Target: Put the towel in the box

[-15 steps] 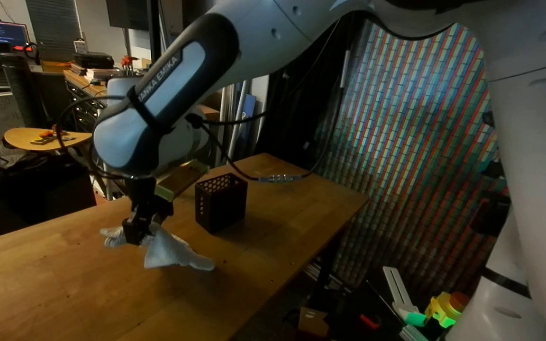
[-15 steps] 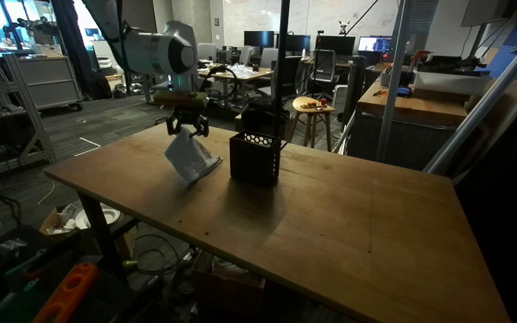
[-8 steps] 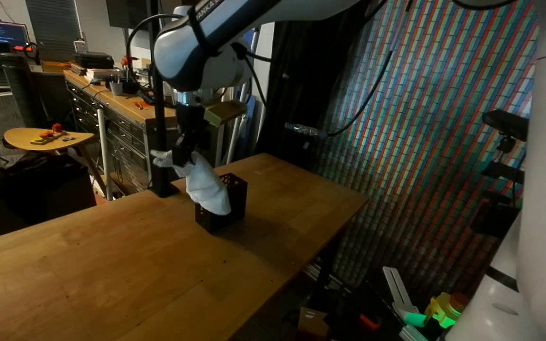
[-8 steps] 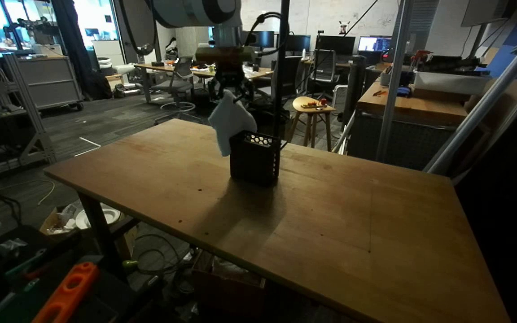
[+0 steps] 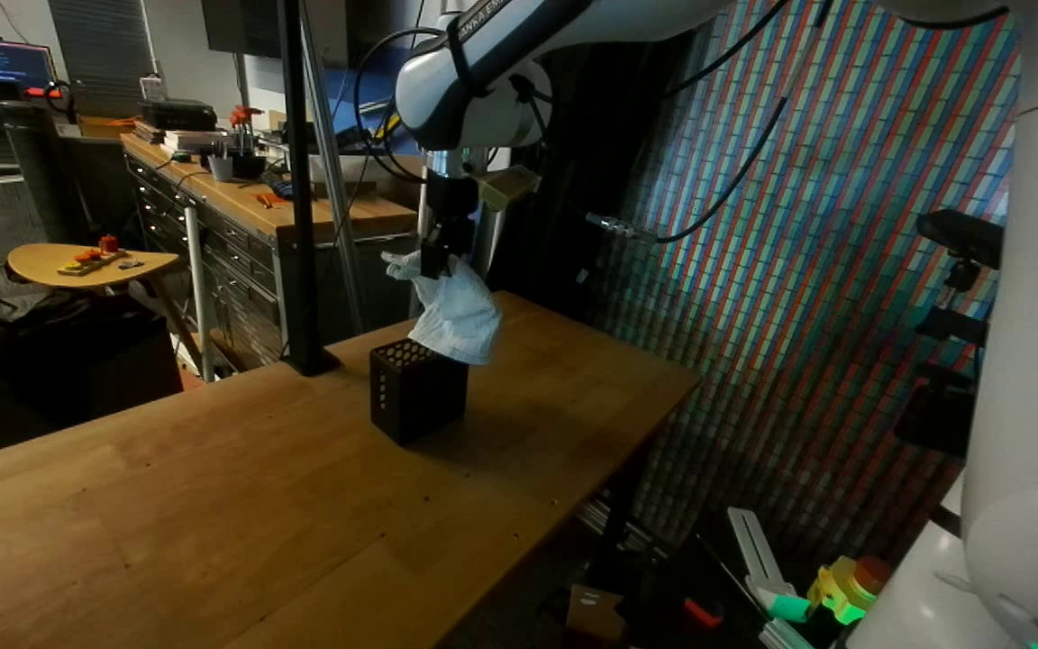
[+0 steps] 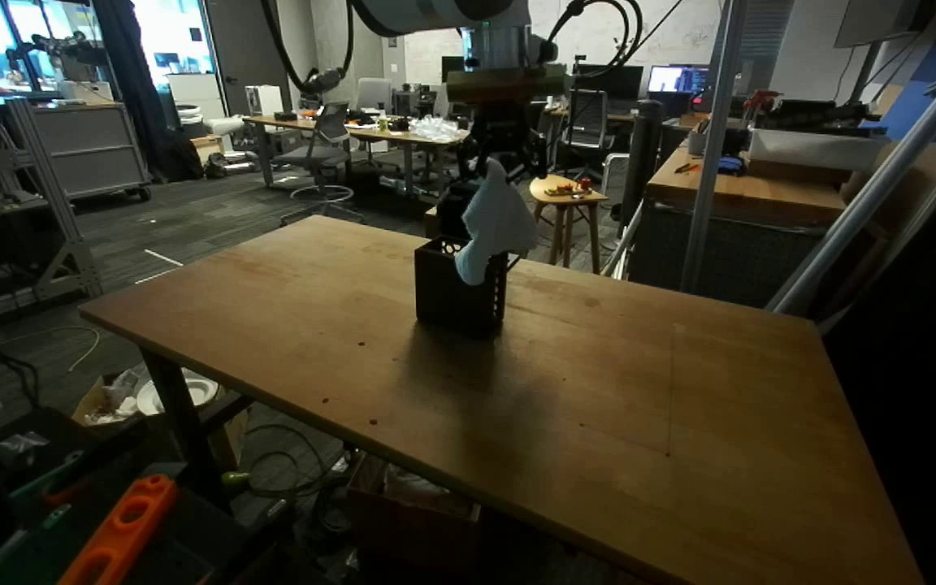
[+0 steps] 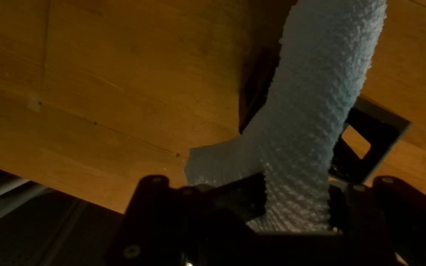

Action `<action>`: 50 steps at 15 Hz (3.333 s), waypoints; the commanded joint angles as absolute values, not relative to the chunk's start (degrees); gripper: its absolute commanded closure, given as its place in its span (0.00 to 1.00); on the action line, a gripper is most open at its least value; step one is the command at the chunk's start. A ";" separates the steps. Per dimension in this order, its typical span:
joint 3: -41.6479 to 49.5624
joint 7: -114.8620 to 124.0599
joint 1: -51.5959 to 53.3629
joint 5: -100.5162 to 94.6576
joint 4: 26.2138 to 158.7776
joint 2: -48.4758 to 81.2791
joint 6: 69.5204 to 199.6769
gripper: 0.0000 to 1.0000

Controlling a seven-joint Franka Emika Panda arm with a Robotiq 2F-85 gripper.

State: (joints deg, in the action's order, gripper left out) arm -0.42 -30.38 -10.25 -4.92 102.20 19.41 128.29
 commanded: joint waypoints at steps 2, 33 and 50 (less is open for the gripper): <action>-0.80 -35.11 -11.09 -2.50 98.66 20.86 126.24 0.94; 1.56 -14.92 -3.49 -9.37 88.87 30.42 110.14 0.94; -2.21 -12.44 -5.07 3.75 86.12 36.40 110.73 0.94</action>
